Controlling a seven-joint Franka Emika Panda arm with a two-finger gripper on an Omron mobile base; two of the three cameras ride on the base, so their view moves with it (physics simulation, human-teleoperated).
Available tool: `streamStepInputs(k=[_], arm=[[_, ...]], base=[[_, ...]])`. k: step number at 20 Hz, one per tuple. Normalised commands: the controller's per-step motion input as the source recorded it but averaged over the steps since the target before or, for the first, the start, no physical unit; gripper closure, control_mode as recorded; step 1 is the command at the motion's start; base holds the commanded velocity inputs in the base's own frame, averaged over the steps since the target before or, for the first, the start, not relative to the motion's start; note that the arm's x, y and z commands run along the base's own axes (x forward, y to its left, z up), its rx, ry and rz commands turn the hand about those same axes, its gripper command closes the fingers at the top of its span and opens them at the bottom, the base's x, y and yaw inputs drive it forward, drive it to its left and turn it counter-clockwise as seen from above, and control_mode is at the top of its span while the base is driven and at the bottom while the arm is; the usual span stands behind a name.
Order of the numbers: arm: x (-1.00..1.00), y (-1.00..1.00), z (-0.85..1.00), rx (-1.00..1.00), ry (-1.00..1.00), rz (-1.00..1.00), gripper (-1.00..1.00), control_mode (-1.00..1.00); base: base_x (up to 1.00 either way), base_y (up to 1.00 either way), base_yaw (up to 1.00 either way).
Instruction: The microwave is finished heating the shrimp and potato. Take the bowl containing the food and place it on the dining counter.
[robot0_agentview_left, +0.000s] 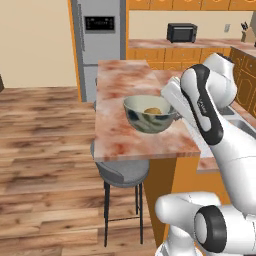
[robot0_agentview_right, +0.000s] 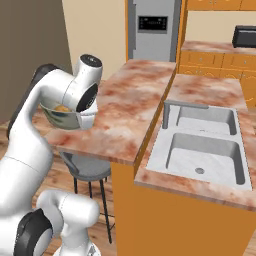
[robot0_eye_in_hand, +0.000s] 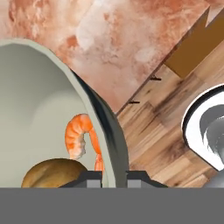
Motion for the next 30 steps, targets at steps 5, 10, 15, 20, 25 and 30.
streamStepInputs(k=[5, 10, 15, 20, 25, 30], arm=[[0.99, -0.36, -0.85, 0.00, -0.01, -0.18, 1.00, -1.00], [1.00, -0.23, -0.32, 0.00, 0.05, -0.13, 1.00, -1.00], [1.00, -0.08, -0.33, 0.00, 0.06, -0.12, 1.00, -1.00], [0.88, 0.00, -0.41, -0.04, -0.01, -0.08, 1.00, -1.00], [0.64, 0.06, -0.45, -0.12, -0.07, -0.06, 1.00, -1.00], [0.28, 0.07, -0.24, -0.04, -0.10, -0.05, 1.00, -1.00]], base=[[0.00, 0.00, 0.00], [0.00, 0.00, 0.00], [0.00, 0.00, 0.00], [0.00, 0.00, 0.00], [0.00, 0.00, 0.00], [0.00, 0.00, 0.00]])
